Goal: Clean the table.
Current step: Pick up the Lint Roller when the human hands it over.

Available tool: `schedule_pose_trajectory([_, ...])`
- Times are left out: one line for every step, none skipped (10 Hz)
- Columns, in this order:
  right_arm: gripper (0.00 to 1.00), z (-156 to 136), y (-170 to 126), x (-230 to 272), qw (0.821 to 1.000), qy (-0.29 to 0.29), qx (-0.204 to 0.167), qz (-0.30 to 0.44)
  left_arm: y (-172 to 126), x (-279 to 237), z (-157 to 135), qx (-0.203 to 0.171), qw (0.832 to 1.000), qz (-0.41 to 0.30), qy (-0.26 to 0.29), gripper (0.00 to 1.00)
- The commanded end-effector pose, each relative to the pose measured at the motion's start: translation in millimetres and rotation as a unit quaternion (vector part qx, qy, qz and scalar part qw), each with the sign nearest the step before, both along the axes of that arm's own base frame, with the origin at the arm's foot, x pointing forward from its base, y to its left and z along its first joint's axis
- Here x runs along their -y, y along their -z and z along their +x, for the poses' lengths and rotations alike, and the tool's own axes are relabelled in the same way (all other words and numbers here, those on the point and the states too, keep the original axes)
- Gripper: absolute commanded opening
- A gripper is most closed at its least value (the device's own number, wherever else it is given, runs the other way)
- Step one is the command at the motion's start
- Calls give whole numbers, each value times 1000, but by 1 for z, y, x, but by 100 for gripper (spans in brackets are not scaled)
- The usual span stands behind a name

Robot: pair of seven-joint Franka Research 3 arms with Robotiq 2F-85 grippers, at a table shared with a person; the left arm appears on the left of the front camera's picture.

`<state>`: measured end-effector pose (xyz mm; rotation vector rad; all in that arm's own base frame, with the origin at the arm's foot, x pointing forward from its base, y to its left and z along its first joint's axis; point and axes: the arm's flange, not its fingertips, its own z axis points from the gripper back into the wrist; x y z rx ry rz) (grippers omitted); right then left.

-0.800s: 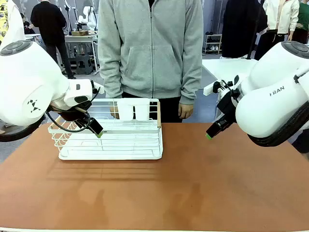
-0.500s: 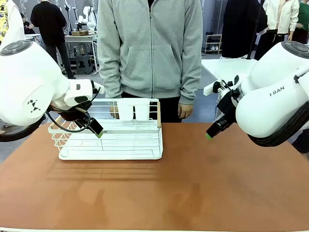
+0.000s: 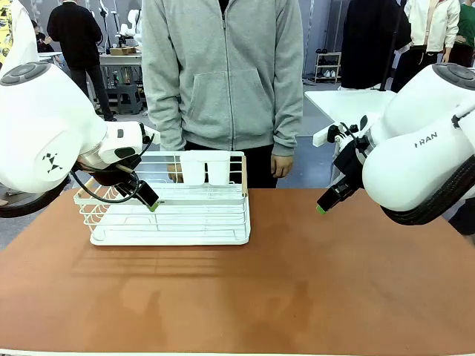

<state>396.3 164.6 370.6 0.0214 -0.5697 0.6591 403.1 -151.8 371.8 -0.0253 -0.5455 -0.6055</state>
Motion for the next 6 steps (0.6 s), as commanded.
schedule_pose_trajectory([100, 0, 0, 0, 1000, 0, 0, 0, 0, 0, 0, 0, 1000, 0, 0, 100])
schedule_pose_trajectory([100, 0, 0, 0, 1000, 0, 0, 0, 0, 0, 0, 0, 1000, 0, 0, 100])
schedule_pose_trajectory([100, 0, 0, 0, 1000, 0, 0, 0, 0, 0, 0, 0, 1000, 0, 0, 100])
schedule_pose_trajectory([100, 0, 0, 0, 1000, 0, 0, 0, 0, 0, 0, 0, 1000, 0, 0, 100])
schedule_pose_trajectory([100, -5, -37, 1, 998, 3, -19, 62, -39, 0, -9, 1, 998, -54, 20, 100])
schedule_pose_trajectory([100, -8, -68, 11, 991, 12, -34, 129, -69, -8, -21, -12, 992, -119, 35, 100])
